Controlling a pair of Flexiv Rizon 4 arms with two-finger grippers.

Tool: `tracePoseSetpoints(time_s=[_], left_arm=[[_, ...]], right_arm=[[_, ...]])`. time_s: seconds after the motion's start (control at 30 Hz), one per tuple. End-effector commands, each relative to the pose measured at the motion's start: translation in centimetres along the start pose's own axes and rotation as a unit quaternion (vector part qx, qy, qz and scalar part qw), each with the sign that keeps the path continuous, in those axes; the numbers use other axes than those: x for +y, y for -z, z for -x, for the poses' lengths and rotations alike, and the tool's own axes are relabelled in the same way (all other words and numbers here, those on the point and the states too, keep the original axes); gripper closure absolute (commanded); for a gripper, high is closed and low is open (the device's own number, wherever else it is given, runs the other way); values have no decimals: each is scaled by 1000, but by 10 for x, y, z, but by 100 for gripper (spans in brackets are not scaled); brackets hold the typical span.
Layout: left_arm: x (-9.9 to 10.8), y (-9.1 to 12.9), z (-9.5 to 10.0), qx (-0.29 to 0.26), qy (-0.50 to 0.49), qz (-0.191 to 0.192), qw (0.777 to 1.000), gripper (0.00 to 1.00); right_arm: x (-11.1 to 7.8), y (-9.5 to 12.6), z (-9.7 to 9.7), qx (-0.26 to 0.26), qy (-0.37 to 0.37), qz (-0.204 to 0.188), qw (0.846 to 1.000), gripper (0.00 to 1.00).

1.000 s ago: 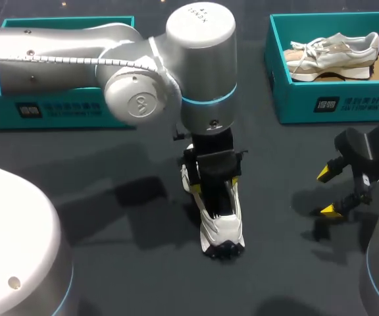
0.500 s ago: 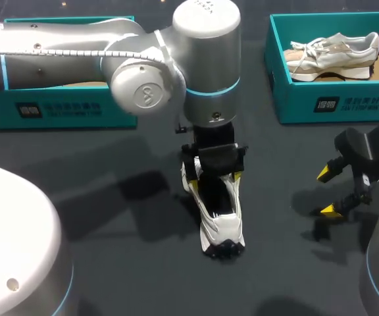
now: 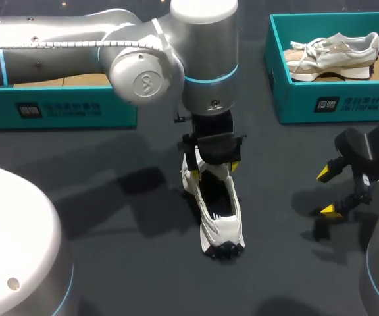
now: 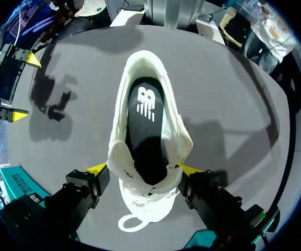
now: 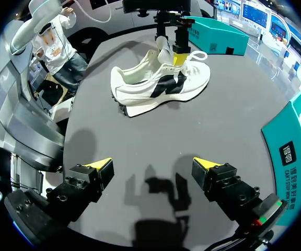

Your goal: Take the shoe out of the shoebox, open the shoe tongue, remove and reinsert the insole, then place the shoe into the shoebox

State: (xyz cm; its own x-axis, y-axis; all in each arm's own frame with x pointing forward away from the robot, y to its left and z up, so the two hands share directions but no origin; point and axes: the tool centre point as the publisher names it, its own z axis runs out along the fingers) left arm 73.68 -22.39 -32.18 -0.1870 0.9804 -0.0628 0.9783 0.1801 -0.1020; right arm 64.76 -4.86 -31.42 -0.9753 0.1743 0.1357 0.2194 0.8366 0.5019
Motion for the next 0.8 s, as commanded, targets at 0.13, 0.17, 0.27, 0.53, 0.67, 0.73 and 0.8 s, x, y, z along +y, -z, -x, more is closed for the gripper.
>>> tracePoseSetpoints(time_s=[0.13,0.17,0.27,0.53,0.67,0.73,0.8], left_arm=[[13,9,-8,5,3,1,1000,20],[17,11,-9,5,4,1,1000,19],[27,17,-11,1,5,-9,1000,18],[54,35,-10,-7,10,-15,1000,36],[64,41,-8,-10,12,-19,1000,52],[65,44,-7,-13,12,-19,1000,55],[65,47,-6,-17,9,-19,1000,56]], right_arm=[[0,0,-2,-1,0,-1,1000,0],[0,0,-2,-1,0,-1,1000,0],[0,0,-2,-1,0,-1,1000,0],[0,0,-2,-1,0,-1,1000,0],[0,0,-2,-1,0,-1,1000,0],[0,0,-2,-1,0,-1,1000,0],[0,0,-2,-1,0,-1,1000,0]])
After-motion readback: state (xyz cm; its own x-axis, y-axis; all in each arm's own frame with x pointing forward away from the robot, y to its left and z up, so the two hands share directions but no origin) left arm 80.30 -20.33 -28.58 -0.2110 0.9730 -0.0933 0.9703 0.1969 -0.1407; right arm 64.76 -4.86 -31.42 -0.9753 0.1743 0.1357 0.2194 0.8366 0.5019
